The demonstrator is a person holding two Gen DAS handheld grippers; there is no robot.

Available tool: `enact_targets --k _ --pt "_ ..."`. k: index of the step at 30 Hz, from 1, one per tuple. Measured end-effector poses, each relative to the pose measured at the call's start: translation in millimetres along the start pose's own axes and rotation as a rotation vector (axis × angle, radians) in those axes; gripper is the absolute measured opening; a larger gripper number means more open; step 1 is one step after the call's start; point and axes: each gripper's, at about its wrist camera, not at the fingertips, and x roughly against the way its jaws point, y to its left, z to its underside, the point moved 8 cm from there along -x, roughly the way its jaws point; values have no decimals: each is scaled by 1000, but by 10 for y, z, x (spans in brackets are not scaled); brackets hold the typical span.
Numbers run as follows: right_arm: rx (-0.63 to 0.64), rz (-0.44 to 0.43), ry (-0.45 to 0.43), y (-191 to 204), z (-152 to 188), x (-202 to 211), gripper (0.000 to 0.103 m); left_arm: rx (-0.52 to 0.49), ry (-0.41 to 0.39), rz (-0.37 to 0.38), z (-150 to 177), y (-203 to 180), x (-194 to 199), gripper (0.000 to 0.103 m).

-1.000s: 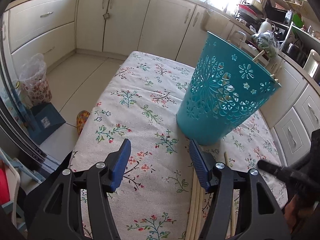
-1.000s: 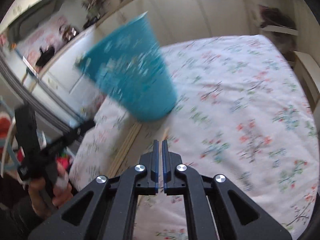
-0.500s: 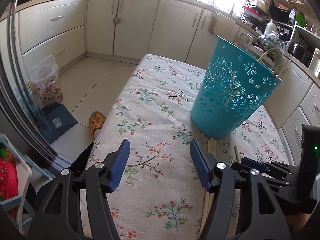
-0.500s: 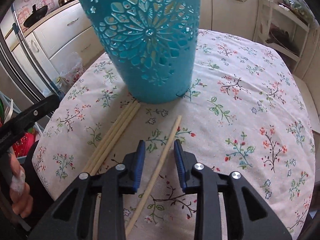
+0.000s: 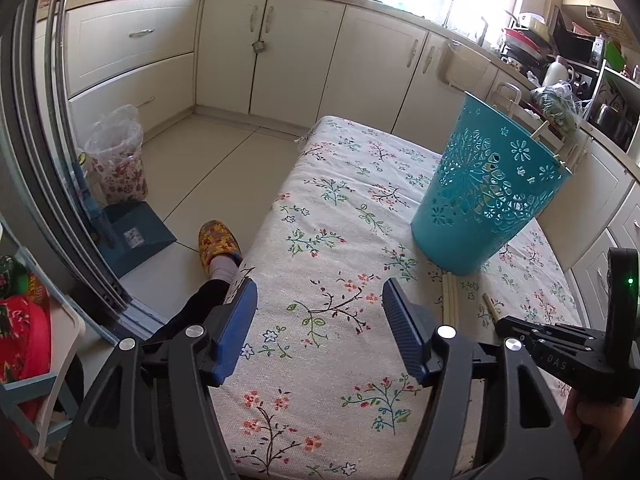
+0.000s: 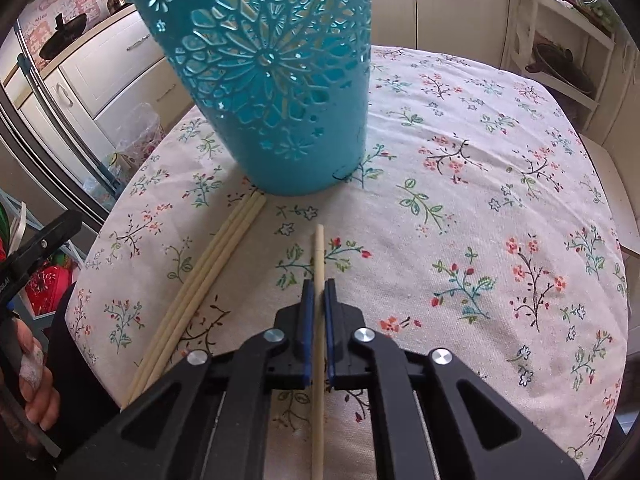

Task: Organize utensils
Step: 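Grasp another wooden stick from the bundle with the right gripper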

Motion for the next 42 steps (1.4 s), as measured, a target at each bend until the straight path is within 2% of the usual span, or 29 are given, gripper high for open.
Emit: enact_targets --k 11,27,42 --pt "6 2 -27 11 9 16 6 -15 3 0 34 -40 2 63" --pt "-154 -144 -74 -136 33 126 6 -34 11 -6 62 -79 -18 63" --pt "-233 -202 -174 -279 -82 391 6 -44 12 -8 76 -117 -26 64"
